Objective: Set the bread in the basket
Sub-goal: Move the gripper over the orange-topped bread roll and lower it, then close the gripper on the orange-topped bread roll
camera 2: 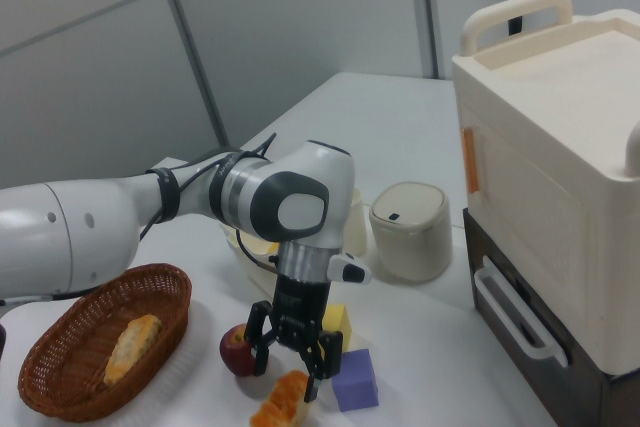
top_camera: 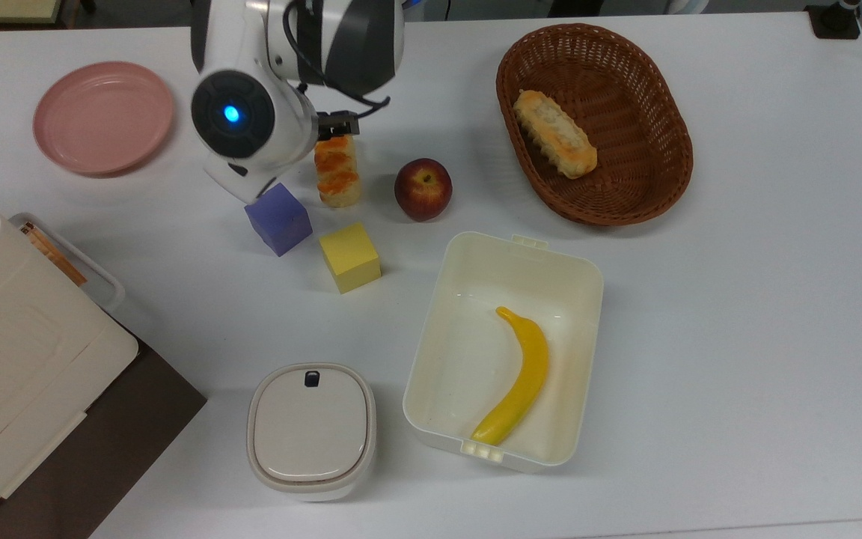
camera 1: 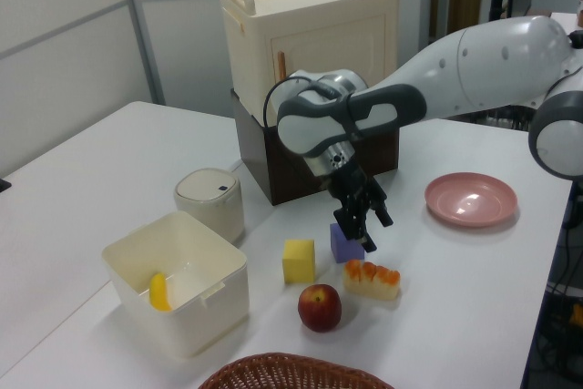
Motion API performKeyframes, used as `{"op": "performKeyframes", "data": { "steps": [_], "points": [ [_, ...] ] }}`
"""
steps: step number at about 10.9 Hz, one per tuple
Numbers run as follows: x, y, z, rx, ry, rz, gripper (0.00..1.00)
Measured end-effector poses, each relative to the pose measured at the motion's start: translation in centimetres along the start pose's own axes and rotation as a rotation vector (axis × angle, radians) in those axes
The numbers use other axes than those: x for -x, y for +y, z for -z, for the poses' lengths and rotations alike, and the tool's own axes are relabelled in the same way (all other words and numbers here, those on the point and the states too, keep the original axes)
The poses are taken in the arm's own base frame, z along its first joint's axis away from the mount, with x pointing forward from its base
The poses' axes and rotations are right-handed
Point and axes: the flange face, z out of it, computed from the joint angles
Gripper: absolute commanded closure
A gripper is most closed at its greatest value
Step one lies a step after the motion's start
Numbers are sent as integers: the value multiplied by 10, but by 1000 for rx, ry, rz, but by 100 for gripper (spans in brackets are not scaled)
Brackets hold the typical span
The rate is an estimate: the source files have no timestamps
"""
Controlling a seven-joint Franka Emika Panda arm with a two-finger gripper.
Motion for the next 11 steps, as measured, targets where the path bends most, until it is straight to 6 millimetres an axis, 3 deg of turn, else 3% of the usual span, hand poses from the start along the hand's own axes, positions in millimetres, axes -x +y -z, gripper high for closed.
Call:
{"op": "performKeyframes", "data": {
  "steps": [6, 11],
  "points": [
    [-29, -23, -26, 28, -18, -51, 5],
    [-35, -25, -28, 36, 12, -96, 10]
  ]
}}
